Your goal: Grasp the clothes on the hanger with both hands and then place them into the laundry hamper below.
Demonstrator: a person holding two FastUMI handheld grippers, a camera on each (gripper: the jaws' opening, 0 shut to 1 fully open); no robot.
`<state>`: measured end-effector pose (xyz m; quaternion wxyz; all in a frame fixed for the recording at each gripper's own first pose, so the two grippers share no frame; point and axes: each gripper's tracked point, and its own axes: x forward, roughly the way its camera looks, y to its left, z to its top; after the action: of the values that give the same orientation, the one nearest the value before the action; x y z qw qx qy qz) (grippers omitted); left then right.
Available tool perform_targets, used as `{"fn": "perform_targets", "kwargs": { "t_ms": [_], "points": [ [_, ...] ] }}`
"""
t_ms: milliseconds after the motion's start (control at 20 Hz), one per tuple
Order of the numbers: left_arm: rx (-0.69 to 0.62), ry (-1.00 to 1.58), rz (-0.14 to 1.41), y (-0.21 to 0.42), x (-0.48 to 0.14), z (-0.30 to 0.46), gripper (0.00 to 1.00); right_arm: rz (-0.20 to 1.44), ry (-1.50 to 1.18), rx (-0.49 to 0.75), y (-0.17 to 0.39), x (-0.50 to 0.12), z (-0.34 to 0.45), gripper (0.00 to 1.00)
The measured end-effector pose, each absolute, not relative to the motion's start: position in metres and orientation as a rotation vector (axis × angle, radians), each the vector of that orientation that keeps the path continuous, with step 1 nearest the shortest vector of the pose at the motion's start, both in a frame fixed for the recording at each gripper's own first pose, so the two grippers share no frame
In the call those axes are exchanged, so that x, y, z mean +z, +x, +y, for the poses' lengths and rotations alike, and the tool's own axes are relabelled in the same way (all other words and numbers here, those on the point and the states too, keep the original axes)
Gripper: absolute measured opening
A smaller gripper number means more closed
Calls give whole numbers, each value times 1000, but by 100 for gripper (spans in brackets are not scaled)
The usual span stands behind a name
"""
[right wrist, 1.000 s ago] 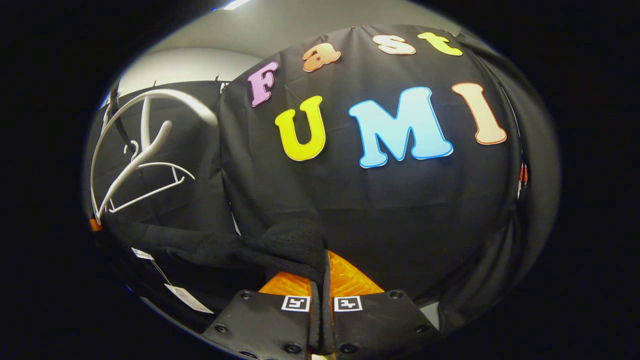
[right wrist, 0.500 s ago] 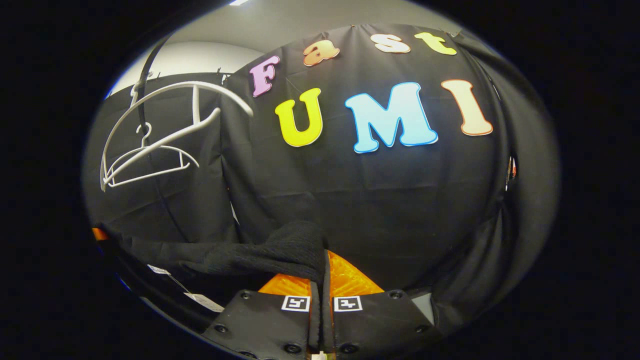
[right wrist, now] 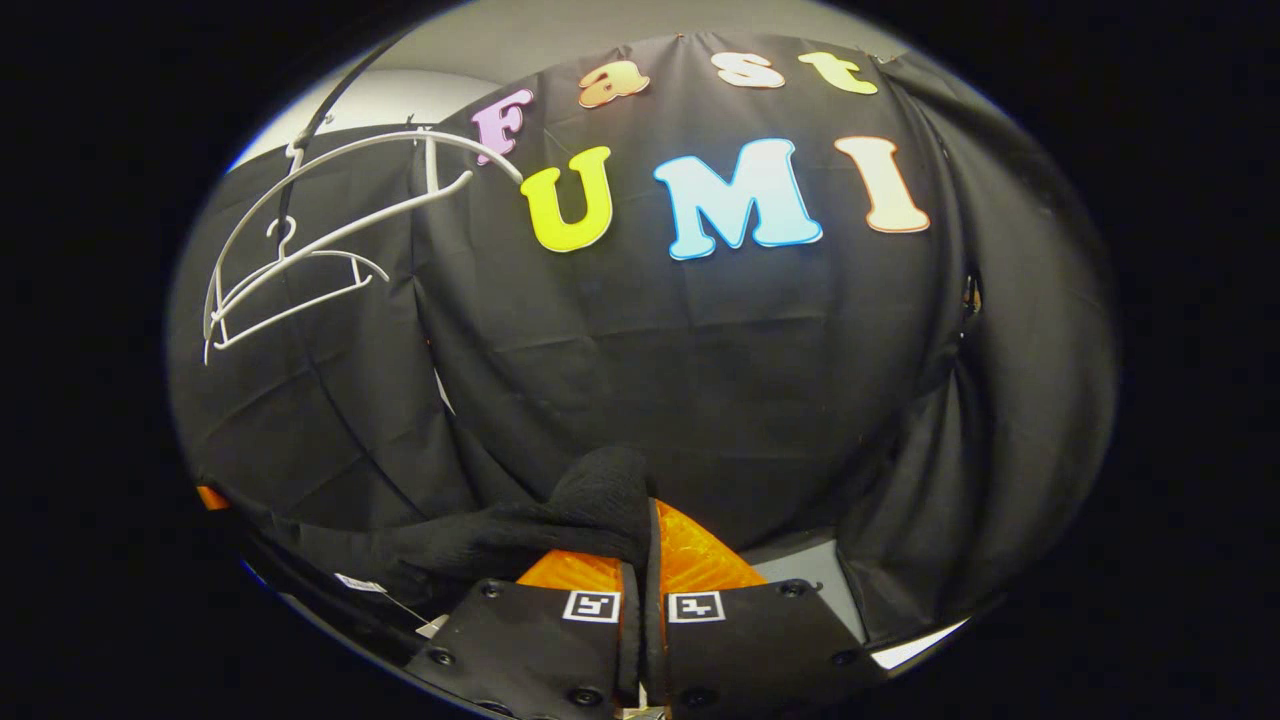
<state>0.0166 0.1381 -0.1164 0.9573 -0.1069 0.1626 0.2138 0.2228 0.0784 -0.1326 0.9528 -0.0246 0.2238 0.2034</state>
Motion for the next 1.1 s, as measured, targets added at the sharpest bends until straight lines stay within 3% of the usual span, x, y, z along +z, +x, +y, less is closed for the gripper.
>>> {"fn": "perform_targets", "kwargs": {
  "t_ms": [500,850,1100],
  "points": [
    [183,-138,408,38,-141,151,2,541,-71,200,130,-144,66,4],
    [-47,-104,439,48,-165,126,2,556,-56,115,74,-145,77,3],
    [-120,-90,464,64,-177,93,2,572,-74,109,49,-163,83,3]
  ]
}}
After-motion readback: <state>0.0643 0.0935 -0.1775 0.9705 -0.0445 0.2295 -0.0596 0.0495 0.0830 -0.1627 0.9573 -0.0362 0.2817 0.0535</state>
